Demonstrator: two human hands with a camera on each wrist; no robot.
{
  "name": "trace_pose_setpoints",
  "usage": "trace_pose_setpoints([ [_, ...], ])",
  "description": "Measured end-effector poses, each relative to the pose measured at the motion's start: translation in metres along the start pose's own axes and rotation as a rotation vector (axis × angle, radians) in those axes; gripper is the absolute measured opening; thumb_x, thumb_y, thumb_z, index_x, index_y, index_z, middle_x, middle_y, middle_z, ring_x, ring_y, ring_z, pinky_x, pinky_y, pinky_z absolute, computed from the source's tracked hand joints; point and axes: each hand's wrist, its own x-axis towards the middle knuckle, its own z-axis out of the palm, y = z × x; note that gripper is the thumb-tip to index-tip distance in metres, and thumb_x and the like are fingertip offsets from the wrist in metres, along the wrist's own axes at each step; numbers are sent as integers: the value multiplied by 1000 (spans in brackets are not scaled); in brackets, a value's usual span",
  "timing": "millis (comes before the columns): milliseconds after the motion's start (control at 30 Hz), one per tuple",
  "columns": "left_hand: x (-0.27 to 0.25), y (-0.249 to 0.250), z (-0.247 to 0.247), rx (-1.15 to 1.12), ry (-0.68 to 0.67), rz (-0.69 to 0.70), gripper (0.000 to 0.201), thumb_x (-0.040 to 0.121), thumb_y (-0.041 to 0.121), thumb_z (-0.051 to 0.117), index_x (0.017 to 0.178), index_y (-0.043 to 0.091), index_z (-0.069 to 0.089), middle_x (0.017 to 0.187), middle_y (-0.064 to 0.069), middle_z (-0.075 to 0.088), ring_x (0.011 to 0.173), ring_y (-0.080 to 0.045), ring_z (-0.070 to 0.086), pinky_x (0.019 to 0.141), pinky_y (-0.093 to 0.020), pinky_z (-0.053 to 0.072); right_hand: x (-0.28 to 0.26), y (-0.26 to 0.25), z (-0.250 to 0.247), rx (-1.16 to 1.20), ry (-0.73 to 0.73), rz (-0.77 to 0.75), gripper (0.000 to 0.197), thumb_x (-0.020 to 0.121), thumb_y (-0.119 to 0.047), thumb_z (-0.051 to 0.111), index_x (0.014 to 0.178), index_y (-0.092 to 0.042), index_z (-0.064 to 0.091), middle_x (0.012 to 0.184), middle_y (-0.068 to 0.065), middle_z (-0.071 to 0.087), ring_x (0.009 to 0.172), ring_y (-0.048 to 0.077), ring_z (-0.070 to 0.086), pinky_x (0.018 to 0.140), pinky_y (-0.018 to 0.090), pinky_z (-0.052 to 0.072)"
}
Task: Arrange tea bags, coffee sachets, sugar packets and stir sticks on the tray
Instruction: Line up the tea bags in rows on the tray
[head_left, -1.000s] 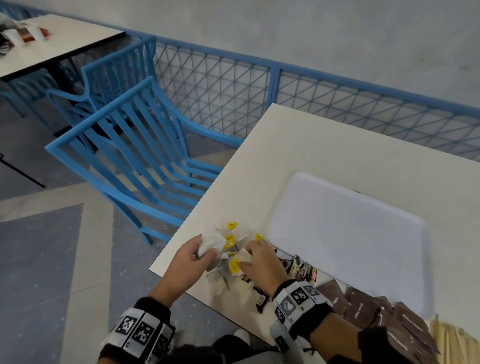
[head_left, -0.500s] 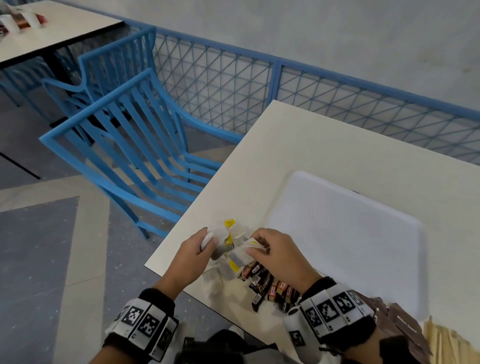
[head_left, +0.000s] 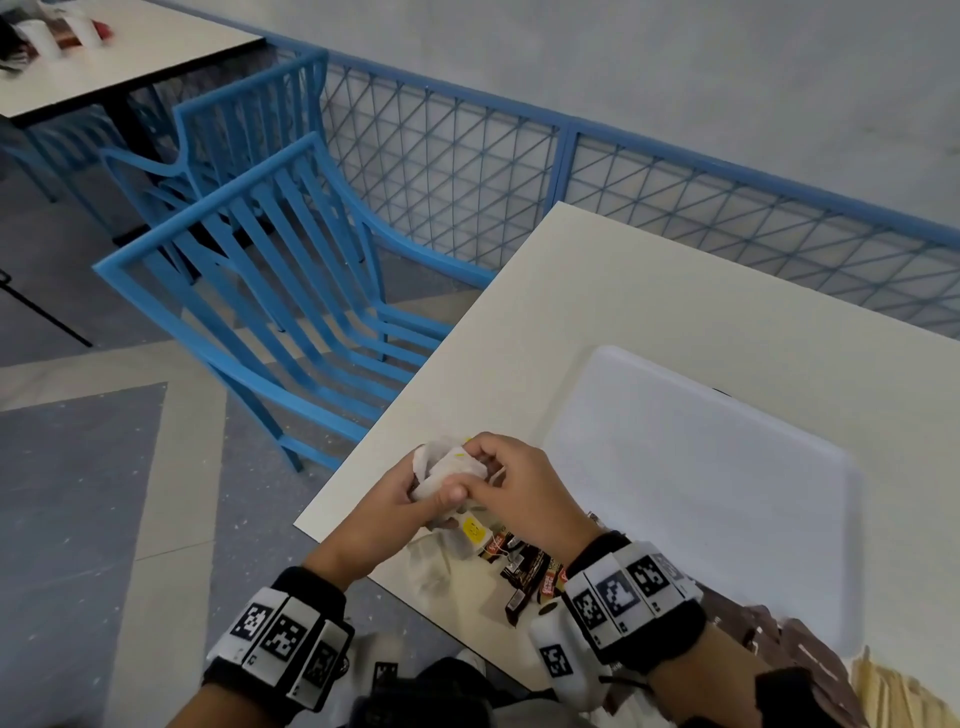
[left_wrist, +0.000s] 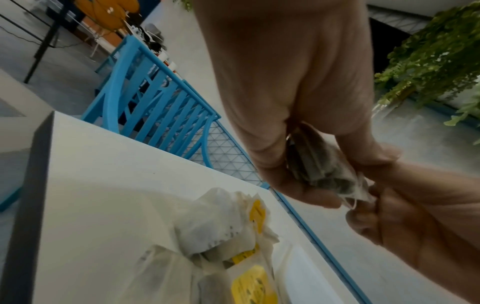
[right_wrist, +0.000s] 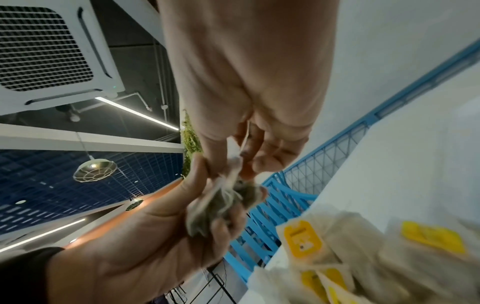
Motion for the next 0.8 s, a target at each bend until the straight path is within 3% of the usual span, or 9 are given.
trace_pose_setpoints([
  [67,-2,-1,-4,-7,51,5,43,78,29,70,115,15,56,102,-6,68,86,-13,67,70,-26,55,-1,3,2,45,-14,37,7,86,-23,65,87,-16,62,70,-13,56,61,-4,51,63,11,43],
  [133,-4,-4,-9,2,102,10,38,81,22,70,115,13,56,101,-8,67,84,-13,67,67,-24,55,-3,8,6,95,-40,101,24,92,-33,55,86,-12,63,71,-8,60,67,2,57,71,21,49],
  [167,-6,-6,-11,2,131,9,35,82,22,69,114,14,56,101,-7,68,83,-13,68,66,-24,55,-3,11,7,92,-45,125,30,93,-36,50,86,-10,64,73,-4,63,70,6,60,74,24,51],
  [233,-10,-8,-16,-14,205,7,31,83,23,68,111,18,57,98,0,69,84,-11,68,66,-23,55,-2,22,8,-11,-31,125,30,93,-36,51,88,-10,64,75,-6,65,69,0,60,70,16,49],
  [333,-16,-11,-25,-26,297,-5,31,78,31,71,106,25,59,97,3,70,84,-11,68,69,-25,57,-2,43,10,-276,-37,147,25,86,-36,63,91,-11,60,72,-13,48,66,-1,46,65,18,37],
  [433,-21,-13,-30,-10,300,-29,37,74,34,69,108,25,59,99,1,70,84,-12,68,71,-26,57,-6,62,16,-437,-149,227,32,83,-35,66,101,-11,57,93,-5,43,92,13,46,75,23,35],
  [500,-23,-14,-31,-6,299,-38,38,75,35,68,110,24,59,99,1,70,83,-11,67,72,-26,57,-7,66,19,-481,-175,214,23,86,-28,63,100,-11,60,95,-2,42,98,18,47,82,25,39],
  [700,-38,-21,-40,33,303,-90,48,77,45,71,117,25,56,105,-2,69,91,-17,68,75,-28,57,-14,46,13,-444,-229,100,13,91,-21,56,95,-9,60,81,-3,57,73,10,53,71,24,45],
  [800,-46,-23,-45,26,336,-129,36,86,30,60,120,21,53,106,-2,67,85,-11,67,69,-21,54,-18,33,14,-353,-382,75,11,91,-22,58,94,-12,60,85,1,64,77,12,59,74,23,48],
])
